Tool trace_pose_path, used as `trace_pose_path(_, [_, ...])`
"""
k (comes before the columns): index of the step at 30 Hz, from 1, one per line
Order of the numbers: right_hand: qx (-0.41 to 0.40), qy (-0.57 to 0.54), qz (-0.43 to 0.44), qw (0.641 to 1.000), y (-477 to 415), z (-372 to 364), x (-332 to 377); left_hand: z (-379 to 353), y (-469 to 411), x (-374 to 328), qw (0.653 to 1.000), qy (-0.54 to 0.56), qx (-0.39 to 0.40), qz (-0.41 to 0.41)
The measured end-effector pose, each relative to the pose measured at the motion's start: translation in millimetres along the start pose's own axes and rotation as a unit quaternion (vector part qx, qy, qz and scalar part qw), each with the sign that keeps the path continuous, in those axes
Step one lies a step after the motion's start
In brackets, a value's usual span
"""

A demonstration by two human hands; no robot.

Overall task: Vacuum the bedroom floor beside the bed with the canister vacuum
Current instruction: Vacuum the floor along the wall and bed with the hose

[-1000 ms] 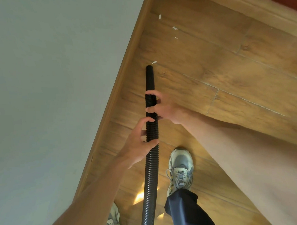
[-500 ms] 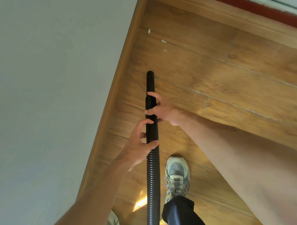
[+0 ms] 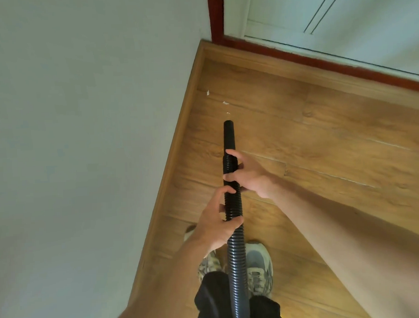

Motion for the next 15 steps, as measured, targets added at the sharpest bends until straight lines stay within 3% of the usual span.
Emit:
trace_pose_path(9, [-0.034,0.001,0.008,0.999,9,11,26,9,-12,-29,0.999,0.026,0.022,-0.013])
trace_pose_path(15, [-0.012,0.064,-0.006,0.998,-23,23,41,3,-43,-29,0.999,0.029,0.016,0.002])
Point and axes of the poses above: each hand's wrist, its own y-axis away from the middle knuckle, its own z-axis out of the back of the hand, x = y × z, the point moved 2 cm from there along -y, towards the middle knuckle, and after that the axes turned 14 degrees about -z, right-handed, at the moved point
